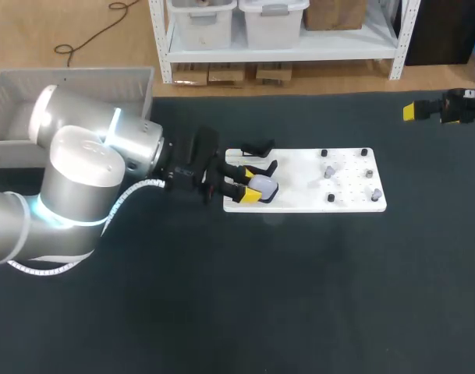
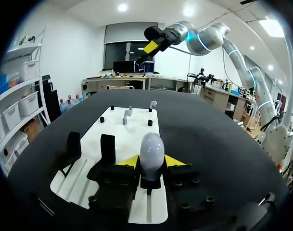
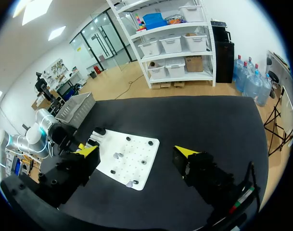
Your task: Pick up each earbud case from the left stands, insert the matching earbuds, close the lid, and place the case in the box.
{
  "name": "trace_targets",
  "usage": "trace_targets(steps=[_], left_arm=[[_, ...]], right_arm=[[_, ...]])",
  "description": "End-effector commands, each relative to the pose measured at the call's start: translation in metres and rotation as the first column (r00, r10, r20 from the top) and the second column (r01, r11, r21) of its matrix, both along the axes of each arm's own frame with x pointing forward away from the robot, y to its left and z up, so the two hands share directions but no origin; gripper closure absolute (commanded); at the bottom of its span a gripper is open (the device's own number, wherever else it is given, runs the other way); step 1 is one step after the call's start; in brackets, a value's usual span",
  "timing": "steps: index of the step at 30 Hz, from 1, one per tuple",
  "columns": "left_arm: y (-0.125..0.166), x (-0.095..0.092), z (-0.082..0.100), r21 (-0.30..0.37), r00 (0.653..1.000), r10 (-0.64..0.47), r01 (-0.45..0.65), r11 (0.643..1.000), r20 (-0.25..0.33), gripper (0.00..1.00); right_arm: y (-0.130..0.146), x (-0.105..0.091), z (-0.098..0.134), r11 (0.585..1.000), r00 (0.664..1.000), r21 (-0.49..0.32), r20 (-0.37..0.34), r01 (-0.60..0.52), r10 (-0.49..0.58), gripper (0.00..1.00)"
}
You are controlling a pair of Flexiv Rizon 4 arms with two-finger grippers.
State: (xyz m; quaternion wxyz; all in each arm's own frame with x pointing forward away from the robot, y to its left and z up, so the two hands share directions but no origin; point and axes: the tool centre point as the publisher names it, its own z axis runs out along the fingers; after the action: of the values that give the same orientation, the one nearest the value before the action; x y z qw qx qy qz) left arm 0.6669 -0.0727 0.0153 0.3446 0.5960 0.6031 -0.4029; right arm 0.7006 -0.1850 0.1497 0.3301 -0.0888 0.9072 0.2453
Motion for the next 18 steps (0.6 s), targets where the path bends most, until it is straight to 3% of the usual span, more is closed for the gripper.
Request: trace_targets(steps=[1, 8, 18], left_arm=[[0.001, -0.003, -0.001, -0.004, 1.0, 0.003, -0.003, 1.0, 0.006, 1.0], [0.01, -0.004, 0.017, -0.039, 0.999, 0.018, -0.017, 0.999, 0.03, 1.0], [0.027, -0.009, 0.086, -0.219, 0.997, 0.03, -0.014, 0.976, 0.071, 1.0]], right_arm=[[0.0, 0.0, 0.0, 1.0, 1.0, 0.0, 0.0, -0.001, 0.001, 0.0], [0.0, 0.0, 0.0, 1.0, 1.0, 0.0, 0.0, -0.001, 0.001, 0.0], [0.0, 0.0, 0.0, 1.0, 1.0, 0.0, 0.0, -0.001, 0.001, 0.0]])
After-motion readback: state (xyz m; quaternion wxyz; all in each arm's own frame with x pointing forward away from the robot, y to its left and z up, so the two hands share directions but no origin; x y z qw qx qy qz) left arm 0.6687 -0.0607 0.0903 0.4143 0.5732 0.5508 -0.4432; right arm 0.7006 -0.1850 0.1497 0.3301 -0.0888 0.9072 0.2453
